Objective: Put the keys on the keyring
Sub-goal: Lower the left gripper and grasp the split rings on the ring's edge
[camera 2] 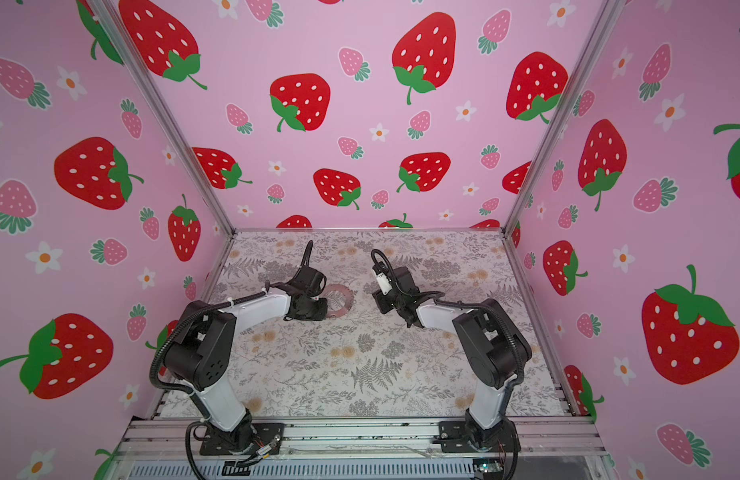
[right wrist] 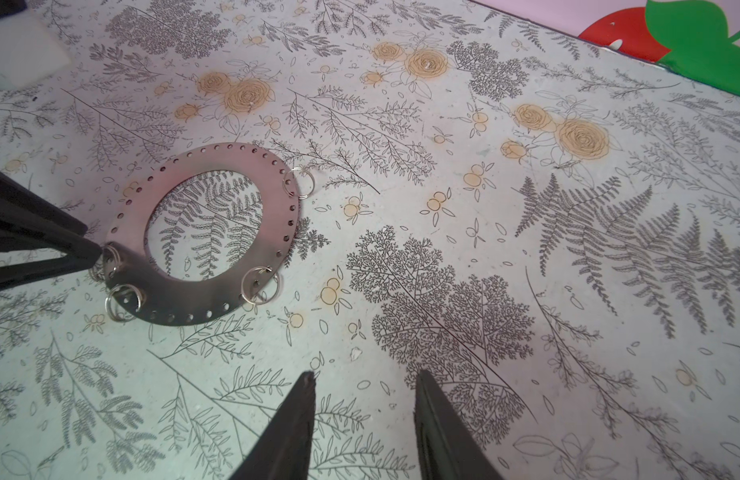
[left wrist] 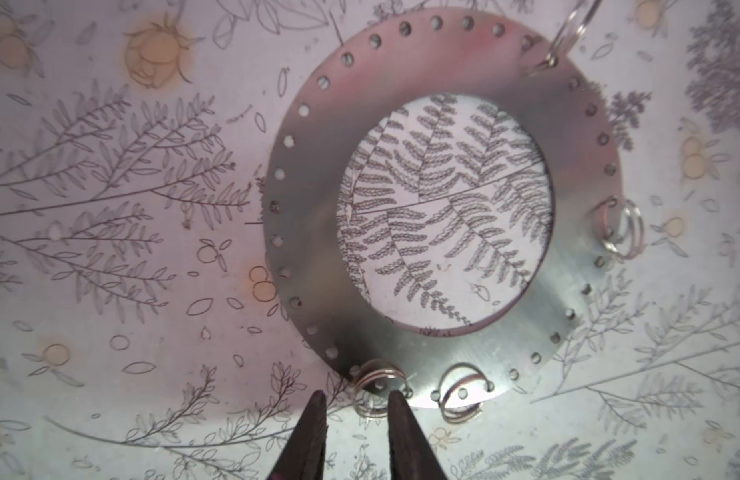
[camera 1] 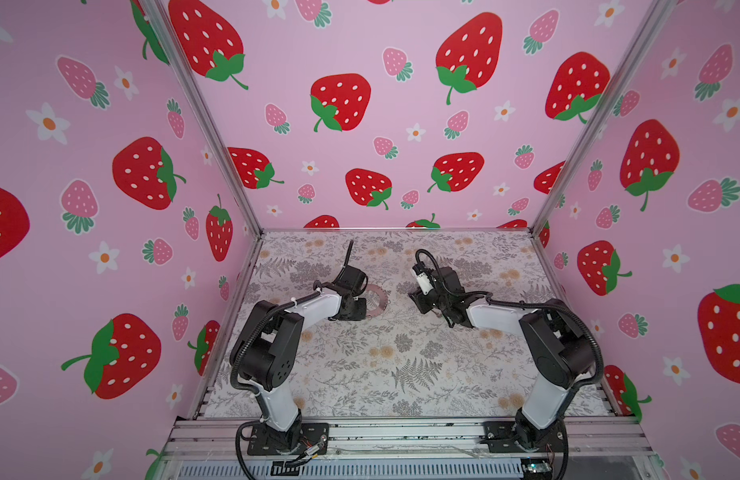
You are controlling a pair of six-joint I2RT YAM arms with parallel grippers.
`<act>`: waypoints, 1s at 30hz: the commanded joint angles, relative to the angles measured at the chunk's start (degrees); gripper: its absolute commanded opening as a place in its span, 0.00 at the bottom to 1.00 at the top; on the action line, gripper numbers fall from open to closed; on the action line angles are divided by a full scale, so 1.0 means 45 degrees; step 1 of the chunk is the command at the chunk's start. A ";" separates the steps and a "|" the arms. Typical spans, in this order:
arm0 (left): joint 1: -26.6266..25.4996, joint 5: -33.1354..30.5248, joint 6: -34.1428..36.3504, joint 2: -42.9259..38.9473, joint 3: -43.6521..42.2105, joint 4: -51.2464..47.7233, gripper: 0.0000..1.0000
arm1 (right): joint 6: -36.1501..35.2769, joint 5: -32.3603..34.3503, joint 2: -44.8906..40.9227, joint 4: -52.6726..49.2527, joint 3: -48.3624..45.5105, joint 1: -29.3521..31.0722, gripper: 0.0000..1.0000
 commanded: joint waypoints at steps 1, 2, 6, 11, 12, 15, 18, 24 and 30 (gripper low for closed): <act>0.0248 0.1197 -0.0384 0.0073 -0.0227 0.0433 0.27 | 0.0198 -0.0039 0.0054 -0.0193 0.0147 0.0116 0.42; 0.0352 0.1308 -0.0465 0.0093 -0.0318 0.0511 0.27 | 0.0217 -0.0046 0.0059 -0.0210 0.0145 0.0116 0.41; 0.0603 0.1581 -0.0573 0.0151 -0.0482 0.0649 0.24 | 0.0237 -0.0053 0.0081 -0.0227 0.0165 0.0116 0.41; 0.0699 0.1324 -0.0612 -0.0013 -0.0711 0.0681 0.25 | 0.0218 -0.0043 0.0122 -0.0276 0.0262 0.0116 0.41; 0.0710 0.1310 -0.0628 -0.0043 -0.0766 0.0714 0.26 | 0.0218 -0.0069 0.0118 -0.0305 0.0281 0.0116 0.41; 0.0785 0.1550 -0.0625 0.0191 -0.0772 0.0817 0.27 | 0.0218 -0.0073 0.0195 -0.0327 0.0338 0.0116 0.41; 0.0805 0.1751 -0.0681 0.0478 -0.0673 0.0880 0.27 | 0.0218 -0.0072 0.0216 -0.0388 0.0418 0.0116 0.41; 0.0811 0.1867 -0.0642 0.0405 -0.0894 0.1248 0.18 | 0.0237 -0.0007 0.0260 -0.0398 0.0398 0.0116 0.40; 0.0811 0.1870 -0.0551 0.0234 -0.0975 0.1353 0.07 | 0.0247 -0.0002 0.0351 -0.0400 0.0399 0.0115 0.41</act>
